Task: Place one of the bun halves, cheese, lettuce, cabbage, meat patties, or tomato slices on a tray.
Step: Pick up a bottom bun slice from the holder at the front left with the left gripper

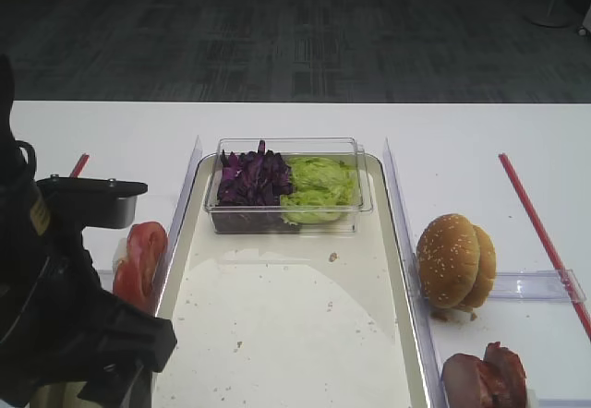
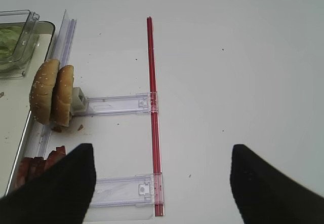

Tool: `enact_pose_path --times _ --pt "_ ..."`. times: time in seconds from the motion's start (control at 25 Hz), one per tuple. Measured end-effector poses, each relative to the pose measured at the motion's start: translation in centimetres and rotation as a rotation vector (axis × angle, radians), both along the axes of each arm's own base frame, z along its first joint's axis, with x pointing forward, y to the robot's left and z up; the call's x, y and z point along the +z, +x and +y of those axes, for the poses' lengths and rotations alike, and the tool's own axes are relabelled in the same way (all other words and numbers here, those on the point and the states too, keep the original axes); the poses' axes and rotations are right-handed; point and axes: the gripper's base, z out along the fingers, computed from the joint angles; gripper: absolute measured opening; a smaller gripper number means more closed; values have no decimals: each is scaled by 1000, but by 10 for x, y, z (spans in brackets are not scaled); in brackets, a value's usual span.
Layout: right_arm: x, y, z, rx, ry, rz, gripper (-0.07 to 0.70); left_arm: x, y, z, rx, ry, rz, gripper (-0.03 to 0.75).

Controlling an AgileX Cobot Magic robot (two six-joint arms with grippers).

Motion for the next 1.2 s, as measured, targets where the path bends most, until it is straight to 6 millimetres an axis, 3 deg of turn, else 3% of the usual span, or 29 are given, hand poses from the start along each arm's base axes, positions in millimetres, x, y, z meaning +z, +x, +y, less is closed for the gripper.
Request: enact_pose_path --times 0.68,1.2 --pt "0 0 0 0 0 0 571 -1 9 -1 -34 -7 -97 566" --pt "0 0 0 0 0 0 571 -10 14 -4 -36 12 -78 566"
